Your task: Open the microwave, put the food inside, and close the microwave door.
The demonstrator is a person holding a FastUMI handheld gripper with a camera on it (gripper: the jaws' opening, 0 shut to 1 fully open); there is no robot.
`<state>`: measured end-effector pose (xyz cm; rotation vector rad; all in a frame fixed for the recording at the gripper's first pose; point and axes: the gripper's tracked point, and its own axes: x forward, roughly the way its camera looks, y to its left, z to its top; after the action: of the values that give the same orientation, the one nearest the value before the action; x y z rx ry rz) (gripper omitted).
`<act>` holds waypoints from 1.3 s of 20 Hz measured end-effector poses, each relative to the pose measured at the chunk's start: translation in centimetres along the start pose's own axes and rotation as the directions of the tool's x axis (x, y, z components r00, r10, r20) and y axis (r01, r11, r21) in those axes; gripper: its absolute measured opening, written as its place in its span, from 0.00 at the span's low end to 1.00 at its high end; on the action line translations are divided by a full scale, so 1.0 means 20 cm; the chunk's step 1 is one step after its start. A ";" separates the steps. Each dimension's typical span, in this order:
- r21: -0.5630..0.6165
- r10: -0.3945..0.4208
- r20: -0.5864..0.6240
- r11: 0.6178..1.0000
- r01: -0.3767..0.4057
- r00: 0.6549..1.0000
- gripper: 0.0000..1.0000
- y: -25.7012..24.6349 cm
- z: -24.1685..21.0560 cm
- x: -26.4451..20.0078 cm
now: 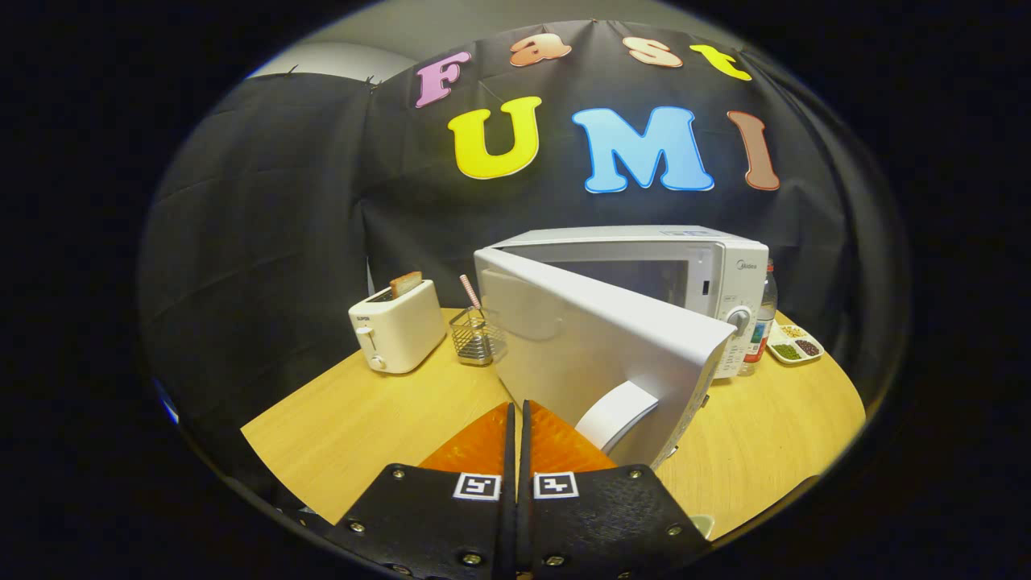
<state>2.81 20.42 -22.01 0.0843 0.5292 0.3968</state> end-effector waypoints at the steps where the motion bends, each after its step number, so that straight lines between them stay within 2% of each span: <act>1: 0.002 -0.017 0.003 1.000 0.017 1.000 0.01 -0.06 0.01 0.01; 11: 0.045 -0.103 0.011 0.994 0.103 0.995 0.01 -0.46 0.11 0.27; 26: 0.080 -0.155 0.012 0.985 0.153 0.988 0.01 -0.74 0.21 0.64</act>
<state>20.11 11.87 -27.14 0.1220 0.5293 0.2238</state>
